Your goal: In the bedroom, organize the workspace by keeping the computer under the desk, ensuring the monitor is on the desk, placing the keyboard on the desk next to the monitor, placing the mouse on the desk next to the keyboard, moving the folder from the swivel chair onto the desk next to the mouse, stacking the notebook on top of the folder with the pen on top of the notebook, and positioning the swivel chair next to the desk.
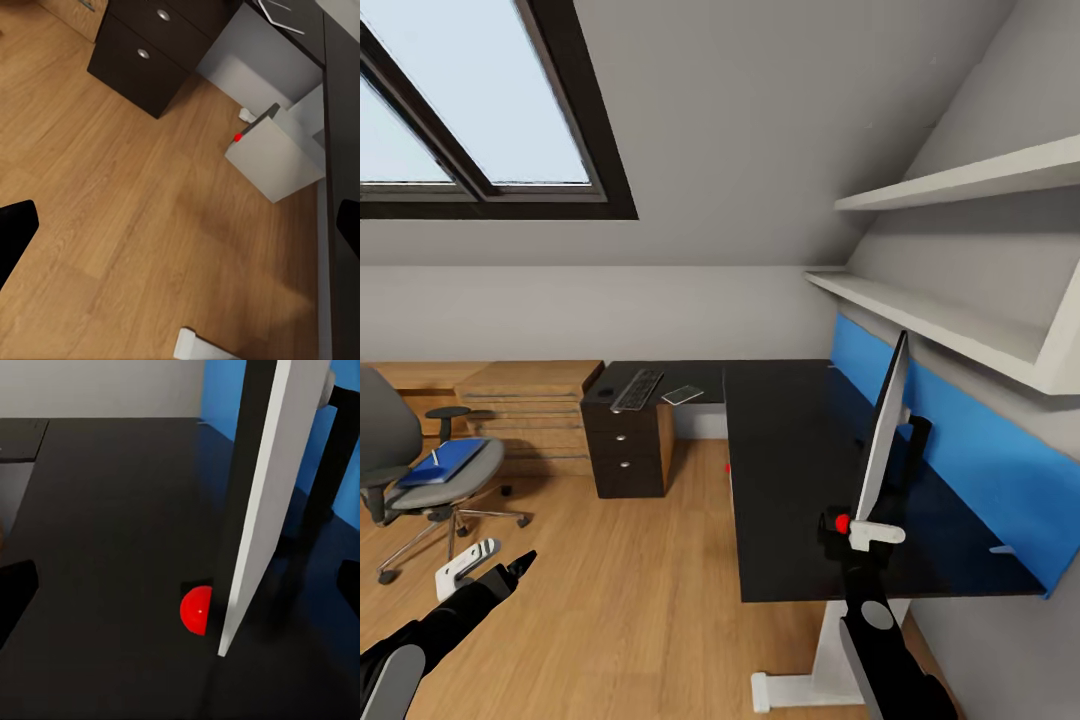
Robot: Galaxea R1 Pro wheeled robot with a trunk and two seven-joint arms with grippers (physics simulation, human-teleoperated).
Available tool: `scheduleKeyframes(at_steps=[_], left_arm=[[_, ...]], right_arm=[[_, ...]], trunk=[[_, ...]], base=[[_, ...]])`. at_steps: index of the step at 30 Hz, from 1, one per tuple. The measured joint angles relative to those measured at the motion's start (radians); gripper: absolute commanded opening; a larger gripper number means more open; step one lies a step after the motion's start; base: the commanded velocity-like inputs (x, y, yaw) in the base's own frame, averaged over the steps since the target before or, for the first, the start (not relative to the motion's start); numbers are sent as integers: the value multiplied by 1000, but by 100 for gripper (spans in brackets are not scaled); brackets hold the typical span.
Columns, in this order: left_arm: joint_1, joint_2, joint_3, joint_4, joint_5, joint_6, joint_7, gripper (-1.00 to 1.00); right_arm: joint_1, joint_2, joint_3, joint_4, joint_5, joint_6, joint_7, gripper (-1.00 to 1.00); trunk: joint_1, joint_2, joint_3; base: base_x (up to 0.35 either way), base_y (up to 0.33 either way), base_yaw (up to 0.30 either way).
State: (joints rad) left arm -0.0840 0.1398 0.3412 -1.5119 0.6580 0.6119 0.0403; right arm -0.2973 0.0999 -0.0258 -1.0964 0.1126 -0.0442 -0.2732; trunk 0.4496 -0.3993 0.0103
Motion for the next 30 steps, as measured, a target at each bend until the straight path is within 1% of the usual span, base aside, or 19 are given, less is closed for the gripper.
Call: scheduleKeyframes(at_steps=[5, 6, 11, 19, 26, 30], left_arm=[[0, 0, 0, 0, 0, 0, 0, 100], [0, 0, -1, 0, 0, -2, 0, 100], [0, 0, -6, 0, 0, -2, 0, 100], [0, 0, -6, 0, 0, -2, 0, 100], [0, -1, -7, 0, 0, -1, 0, 100], [0, -2, -7, 0, 0, -1, 0, 100]], right_arm=[[0, -1, -5, 3, 0, 0, -1, 100], [0, -1, -12, 5, 0, 0, -1, 100], [0, -1, -21, 13, 0, 0, -1, 100], [-1, -2, -30, 16, 0, 0, -1, 100], [-2, -4, -41, 17, 0, 1, -1, 100], [-3, -4, -57, 17, 0, 2, -1, 100]], trunk=[[0, 0, 0], [0, 0, 0], [0, 0, 0], [0, 0, 0], [0, 0, 0], [0, 0, 0]], base=[[175, -8, 0], [173, -30, 0], [58, -12, 0], [171, -76, 0], [39, -18, 0], [6, -3, 0]])
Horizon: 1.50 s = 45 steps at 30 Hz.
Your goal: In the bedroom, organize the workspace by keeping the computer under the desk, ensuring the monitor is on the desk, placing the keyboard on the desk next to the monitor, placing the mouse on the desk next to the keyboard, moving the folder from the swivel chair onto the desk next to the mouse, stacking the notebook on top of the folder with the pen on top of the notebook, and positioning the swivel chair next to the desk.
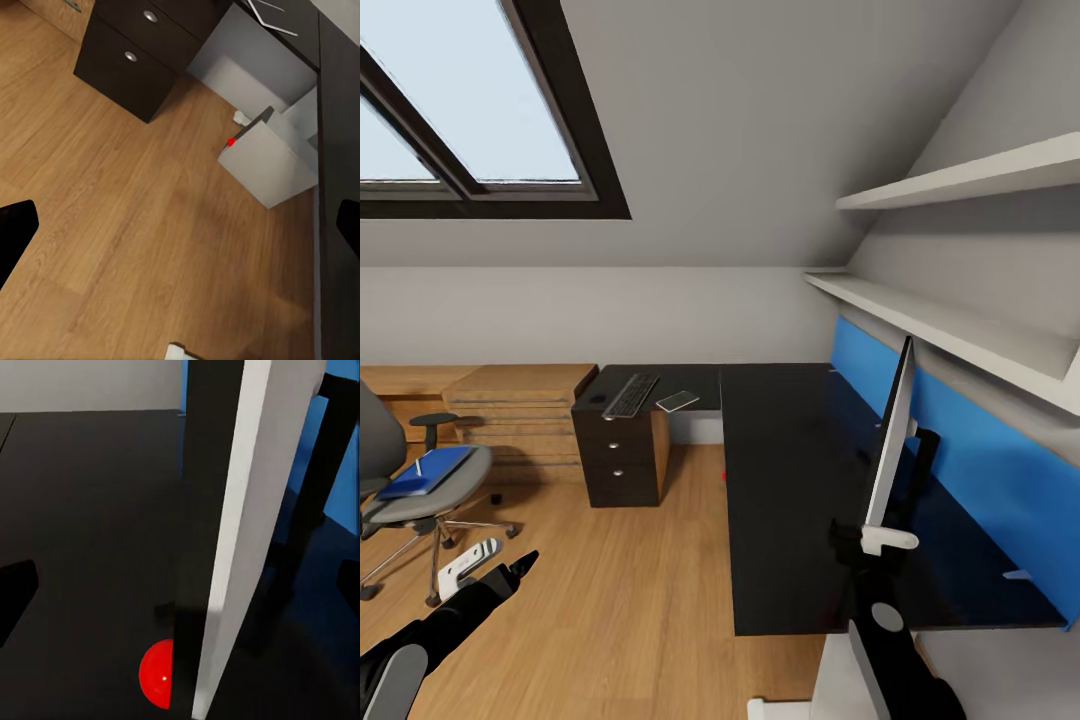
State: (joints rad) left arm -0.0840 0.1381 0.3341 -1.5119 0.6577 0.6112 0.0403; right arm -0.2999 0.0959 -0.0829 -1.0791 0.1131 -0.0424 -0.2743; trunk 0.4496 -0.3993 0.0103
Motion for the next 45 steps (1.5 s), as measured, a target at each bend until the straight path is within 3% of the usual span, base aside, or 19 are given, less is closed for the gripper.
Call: scheduleKeyframes(at_steps=[21, 45], left_arm=[[0, -2, 0, 0, 0, 0, 0, 100], [0, -2, -13, 0, 0, -1, 0, 100]], right_arm=[[-5, -12, -48, 32, -1, -1, 0, 100], [-7, -29, -64, 57, -1, -1, 0, 100]], trunk=[[0, 0, 0], [0, 0, 0]], base=[[0, 0, 0], [49, 0, 0]])
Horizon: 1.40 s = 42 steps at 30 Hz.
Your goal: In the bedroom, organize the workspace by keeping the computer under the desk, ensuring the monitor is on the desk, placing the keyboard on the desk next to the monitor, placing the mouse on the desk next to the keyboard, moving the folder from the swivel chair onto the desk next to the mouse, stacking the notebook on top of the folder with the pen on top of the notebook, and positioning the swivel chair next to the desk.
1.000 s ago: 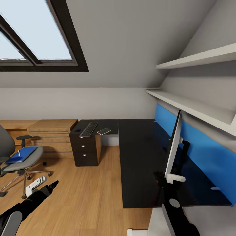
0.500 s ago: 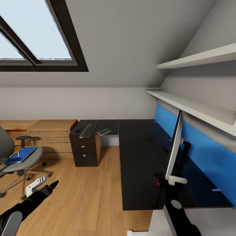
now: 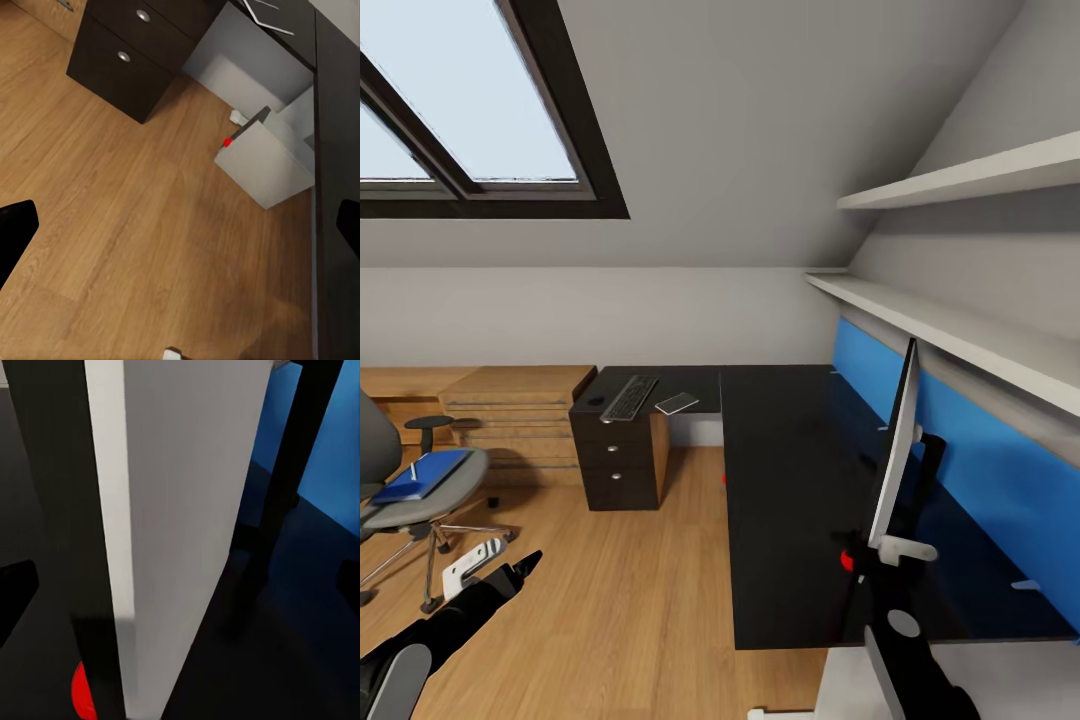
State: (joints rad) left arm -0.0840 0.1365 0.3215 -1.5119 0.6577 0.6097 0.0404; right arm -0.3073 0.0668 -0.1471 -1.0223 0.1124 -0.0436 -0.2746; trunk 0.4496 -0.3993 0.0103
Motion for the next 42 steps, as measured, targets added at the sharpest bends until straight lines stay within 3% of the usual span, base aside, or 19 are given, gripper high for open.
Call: scheduleKeyframes(at_steps=[11, 24, 42], left_arm=[[0, -1, -15, 1, 1, -1, 1, 100], [0, 0, -29, 6, 1, -2, 1, 100], [0, 0, -29, 7, 1, -1, 1, 100]], right_arm=[[-6, -12, -39, 11, -1, 0, 0, 100], [-8, -16, -42, 15, -2, 0, 0, 100], [-8, -16, -42, 15, -1, 0, 2, 100]], trunk=[[0, 0, 0], [0, 0, 0], [0, 0, 0]], base=[[0, 0, 0], [-36, -18, 0], [-185, -254, 0]])
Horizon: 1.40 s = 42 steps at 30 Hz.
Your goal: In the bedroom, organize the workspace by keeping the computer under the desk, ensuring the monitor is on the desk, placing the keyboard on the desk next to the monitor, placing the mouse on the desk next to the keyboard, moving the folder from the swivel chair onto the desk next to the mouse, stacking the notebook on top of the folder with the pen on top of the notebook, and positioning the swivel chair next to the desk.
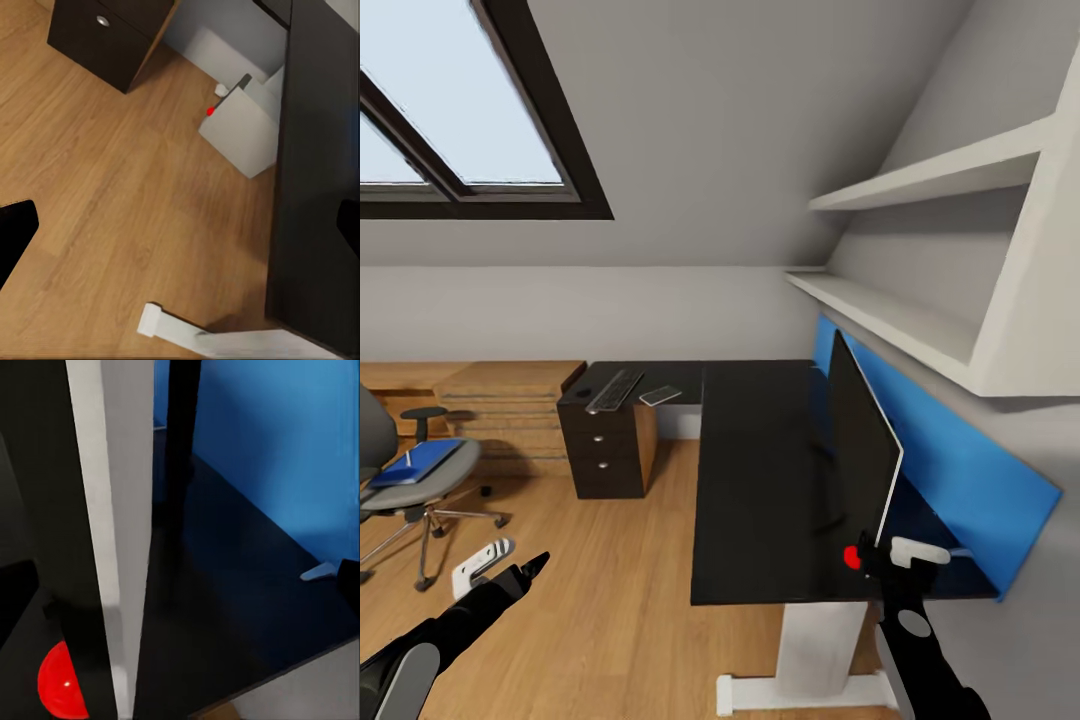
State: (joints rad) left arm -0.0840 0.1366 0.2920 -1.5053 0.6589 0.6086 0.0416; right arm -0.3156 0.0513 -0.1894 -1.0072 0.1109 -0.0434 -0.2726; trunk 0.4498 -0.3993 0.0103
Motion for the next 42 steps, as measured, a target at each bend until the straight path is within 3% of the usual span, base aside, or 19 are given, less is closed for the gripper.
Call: scheduleKeyframes(at_steps=[10, 32, 42], left_arm=[[0, 0, 0, 0, -1, 1, 0, 100], [0, 1, 0, 0, -1, 3, 0, 100], [0, 3, 0, 0, -1, 3, 0, 100]], right_arm=[[0, 1, 0, 0, 0, -32, 2, 100], [0, 8, 12, -4, 0, -84, 6, 100], [0, 44, 15, -10, -1, -85, 6, 100]], trunk=[[0, 0, 0], [0, 0, 0], [0, -1, 0]], base=[[45, -269, 0], [-81, -52, 0], [-137, -106, 0]])
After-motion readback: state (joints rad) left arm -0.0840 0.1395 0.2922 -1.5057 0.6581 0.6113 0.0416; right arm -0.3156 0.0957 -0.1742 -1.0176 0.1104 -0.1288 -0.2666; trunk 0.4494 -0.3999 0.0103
